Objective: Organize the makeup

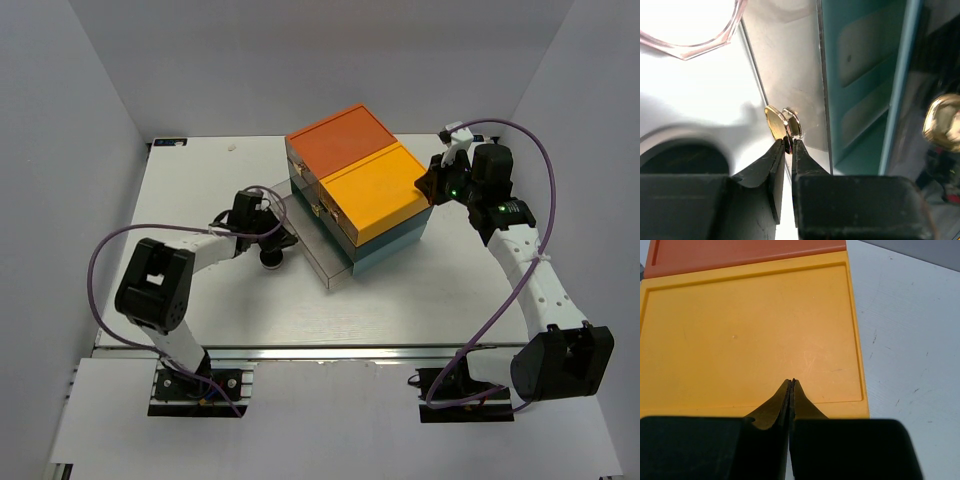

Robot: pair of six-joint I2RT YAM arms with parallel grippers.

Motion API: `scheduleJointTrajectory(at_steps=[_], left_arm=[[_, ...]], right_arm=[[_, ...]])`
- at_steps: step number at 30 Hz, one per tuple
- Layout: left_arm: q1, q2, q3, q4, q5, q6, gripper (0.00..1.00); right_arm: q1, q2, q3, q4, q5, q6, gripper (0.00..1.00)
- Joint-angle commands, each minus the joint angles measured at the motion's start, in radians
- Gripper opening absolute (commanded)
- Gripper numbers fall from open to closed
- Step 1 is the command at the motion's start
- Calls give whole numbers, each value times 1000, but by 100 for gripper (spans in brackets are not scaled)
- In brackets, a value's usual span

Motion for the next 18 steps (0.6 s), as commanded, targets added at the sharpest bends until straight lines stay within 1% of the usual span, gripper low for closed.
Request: scheduleJointTrajectory(at_steps=[1, 6, 9, 11, 12, 13, 15, 17, 18], left_arm=[[37, -81, -83, -97, -76, 46, 13], [66, -167, -134, -126, -84, 60, 12], [74, -192, -153, -118, -79, 72, 14], [72, -196, -128, -117, -61, 89, 26], [74, -199, -116, -117, -59, 105, 35], [72, -208, -101, -121, -58, 117, 49], [74, -219, -44, -153, -64, 161, 56], [74, -239, -8, -220, -94, 192, 68], [74, -248, 18, -245, -111, 212, 69]], right_arm=[[-7, -30, -2, 34, -17, 10, 0], [-7, -28, -1, 35, -26, 18, 0], [-7, -27, -1, 37, -32, 21, 0], [-5, -24, 1, 35, -41, 22, 0], [-5, -22, 1, 35, -45, 21, 0], [-7, -22, 1, 35, -46, 22, 0], [-7, -24, 2, 34, -46, 22, 0], [-5, -25, 1, 32, -46, 24, 0], [-7, -25, 1, 34, -46, 22, 0]])
